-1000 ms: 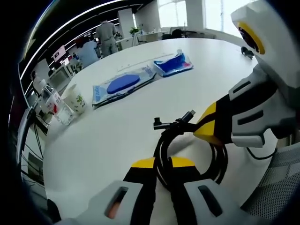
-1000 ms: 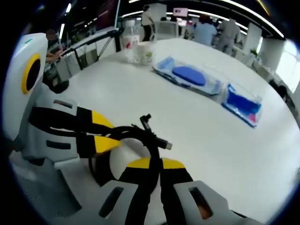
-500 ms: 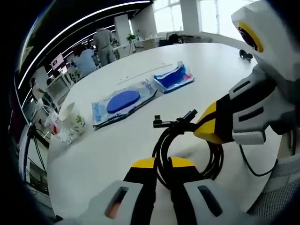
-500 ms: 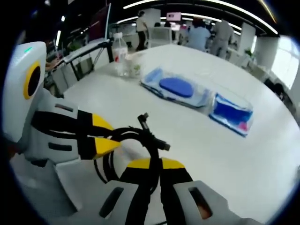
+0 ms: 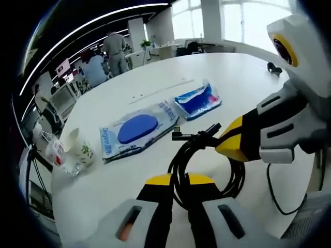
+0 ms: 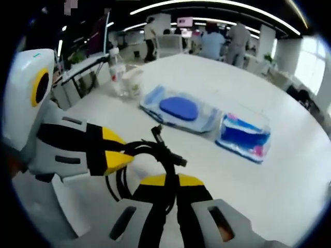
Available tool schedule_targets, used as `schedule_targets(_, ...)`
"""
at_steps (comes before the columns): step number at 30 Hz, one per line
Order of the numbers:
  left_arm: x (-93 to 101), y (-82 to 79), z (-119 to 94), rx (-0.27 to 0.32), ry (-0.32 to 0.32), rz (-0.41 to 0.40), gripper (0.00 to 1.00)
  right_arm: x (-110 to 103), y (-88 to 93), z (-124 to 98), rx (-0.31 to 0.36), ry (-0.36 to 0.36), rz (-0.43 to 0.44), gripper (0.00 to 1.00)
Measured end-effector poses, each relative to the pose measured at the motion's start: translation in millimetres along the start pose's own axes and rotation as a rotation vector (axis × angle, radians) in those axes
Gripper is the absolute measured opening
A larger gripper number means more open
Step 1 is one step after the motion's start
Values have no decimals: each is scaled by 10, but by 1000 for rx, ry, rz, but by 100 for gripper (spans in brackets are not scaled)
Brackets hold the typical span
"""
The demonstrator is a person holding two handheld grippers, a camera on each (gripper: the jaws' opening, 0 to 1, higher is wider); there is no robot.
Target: Arrange the tabletop items into an orderly group along one side of the table until the central work area is clear of visible clutter.
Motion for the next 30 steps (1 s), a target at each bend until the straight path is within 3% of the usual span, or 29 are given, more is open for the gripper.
schedule_targets(8, -73, -200, 153, 11, 10, -9, 8, 179, -134, 80, 13, 8, 32, 2)
schedule_targets(17, -123, -307, 324, 10, 27, -23, 7, 331, -205, 186, 7, 10, 63, 2)
schedule_targets(30, -118, -235, 542, -37, 51, -23, 7, 420, -123, 372, -39, 2, 95, 2)
Point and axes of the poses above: the point that each gripper's makers call its tool centre point, and the gripper's own axes: z roughly forward along the fingers, x roughly to its right, y roughly out of its underside, the point moved 3 cm from there along -z, roughly backward along the fingers, and after that the axes turned 1 degree about -y, right-handed, at the moved point
